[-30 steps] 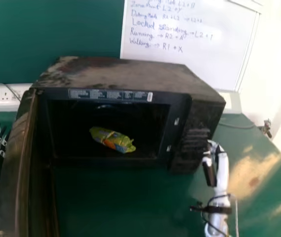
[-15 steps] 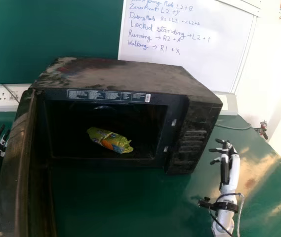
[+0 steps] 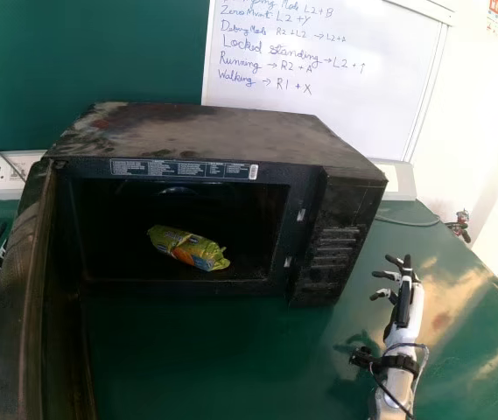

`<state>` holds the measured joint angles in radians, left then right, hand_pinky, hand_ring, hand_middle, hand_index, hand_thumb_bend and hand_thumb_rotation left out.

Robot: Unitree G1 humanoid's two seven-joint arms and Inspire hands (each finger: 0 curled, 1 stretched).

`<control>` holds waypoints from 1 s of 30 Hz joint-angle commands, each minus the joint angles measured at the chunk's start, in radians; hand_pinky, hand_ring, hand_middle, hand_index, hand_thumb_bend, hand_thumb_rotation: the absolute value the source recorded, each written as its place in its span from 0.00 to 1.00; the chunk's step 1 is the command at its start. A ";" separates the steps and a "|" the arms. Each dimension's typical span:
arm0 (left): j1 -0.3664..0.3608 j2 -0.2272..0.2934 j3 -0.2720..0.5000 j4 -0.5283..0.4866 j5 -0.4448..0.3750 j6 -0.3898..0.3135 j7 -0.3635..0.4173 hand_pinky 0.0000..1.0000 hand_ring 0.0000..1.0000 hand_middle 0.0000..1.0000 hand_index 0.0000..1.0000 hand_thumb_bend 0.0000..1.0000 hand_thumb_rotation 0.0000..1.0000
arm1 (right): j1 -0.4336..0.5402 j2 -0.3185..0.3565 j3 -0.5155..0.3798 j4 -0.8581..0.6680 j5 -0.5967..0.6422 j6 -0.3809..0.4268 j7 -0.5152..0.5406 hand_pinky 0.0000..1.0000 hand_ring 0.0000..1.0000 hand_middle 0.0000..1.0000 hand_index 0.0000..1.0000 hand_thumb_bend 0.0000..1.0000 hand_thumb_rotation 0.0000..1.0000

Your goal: Put biscuit inside oven

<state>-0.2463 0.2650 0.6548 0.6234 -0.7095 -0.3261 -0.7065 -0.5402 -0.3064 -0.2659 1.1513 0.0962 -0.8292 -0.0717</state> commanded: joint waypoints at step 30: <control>0.039 0.015 -0.009 -0.046 -0.185 0.239 -0.524 0.00 0.17 0.28 0.45 0.00 0.06 | 0.052 0.060 0.017 0.016 -0.043 0.009 -0.023 0.21 0.30 0.41 0.64 0.70 0.96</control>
<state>-0.2255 0.3188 0.6581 0.5686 -0.8876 -0.0961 -1.1826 -0.5388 -0.2944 -0.2594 1.1449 0.0650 -0.8196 -0.0870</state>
